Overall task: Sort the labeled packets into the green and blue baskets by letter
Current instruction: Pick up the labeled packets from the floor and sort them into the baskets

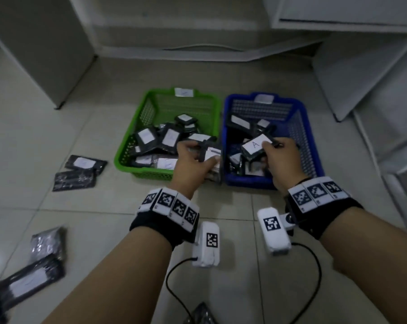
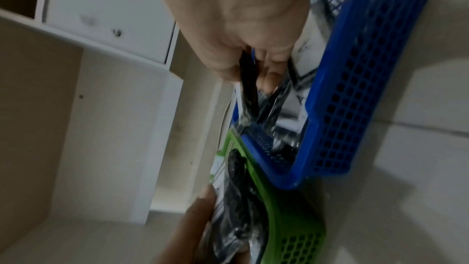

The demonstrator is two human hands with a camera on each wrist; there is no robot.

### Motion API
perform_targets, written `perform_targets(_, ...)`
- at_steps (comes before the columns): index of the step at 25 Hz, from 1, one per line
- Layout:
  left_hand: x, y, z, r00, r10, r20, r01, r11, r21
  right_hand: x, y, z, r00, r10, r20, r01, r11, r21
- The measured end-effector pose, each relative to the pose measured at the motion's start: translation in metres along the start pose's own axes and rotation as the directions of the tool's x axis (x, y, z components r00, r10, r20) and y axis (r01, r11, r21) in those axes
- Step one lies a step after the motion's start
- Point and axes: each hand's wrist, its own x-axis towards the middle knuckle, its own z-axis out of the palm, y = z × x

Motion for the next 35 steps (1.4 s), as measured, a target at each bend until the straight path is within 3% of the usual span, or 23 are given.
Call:
perform_targets(4, 0.027, -0.01, 0.042, 0.992, 0.007, 0.125, -0.032, 0.979, 0.203, 0.004, 0.002, -0.03, 0.991, 0.128, 0.031, -0.131, 0.98, 0.148)
perform_targets(8, 0.032, -0.016, 0.07, 0.964, 0.098, 0.248, -0.199, 0.884, 0.422, -0.02, 0.007, -0.064, 0.995, 0.103, 0.006, -0.102, 0.984, 0.145)
perform_targets(12, 0.011, -0.022, 0.091, 0.93, 0.312, 0.196, -0.368, 0.756, 0.541, -0.068, 0.031, -0.121, 0.998, 0.053, 0.019, -0.048, 0.984, -0.172)
perform_targets(15, -0.007, -0.02, 0.117, 0.878, 0.425, 0.222, -0.463, 0.632, 0.622, -0.103, 0.065, -0.174, 0.989, 0.139, -0.047, -0.146, 0.93, -0.338)
perform_targets(17, -0.017, -0.019, 0.124, 0.835, 0.499, 0.231, -0.536, 0.647, 0.543, -0.117, 0.081, -0.186, 0.979, 0.185, -0.084, -0.203, 0.896, -0.396)
perform_targets(18, -0.032, -0.022, 0.14, 0.807, 0.505, 0.305, -0.59, 0.672, 0.448, -0.125, 0.093, -0.203, 0.971, 0.207, -0.118, -0.238, 0.856, -0.458)
perform_targets(20, -0.065, -0.034, 0.167, 0.749, 0.453, 0.484, -0.635, 0.7, 0.327, -0.127, 0.119, -0.224, 0.983, 0.161, -0.089, -0.18, 0.746, -0.641)
perform_targets(22, -0.097, -0.055, 0.187, 0.689, 0.356, 0.631, -0.644, 0.701, 0.306, -0.125, 0.149, -0.236, 0.988, 0.15, 0.043, -0.058, 0.612, -0.789)
perform_targets(27, -0.14, -0.111, 0.202, 0.518, 0.211, 0.829, -0.672, 0.7, 0.242, -0.126, 0.177, -0.243, 0.963, 0.131, 0.234, 0.146, 0.478, -0.866)
perform_targets(29, -0.159, -0.122, 0.204, 0.502, 0.163, 0.85, -0.667, 0.698, 0.261, -0.126, 0.173, -0.247, 0.964, 0.141, 0.226, 0.12, 0.526, -0.842)
perform_targets(32, -0.2, -0.133, 0.205, 0.452, -0.017, 0.892, -0.671, 0.653, 0.352, -0.132, 0.164, -0.261, 0.977, 0.196, 0.087, -0.072, 0.682, -0.728)
perform_targets(35, -0.231, -0.145, 0.201, 0.413, -0.176, 0.894, -0.78, 0.439, 0.447, -0.141, 0.151, -0.263, 0.956, 0.292, 0.023, -0.231, 0.801, -0.551)
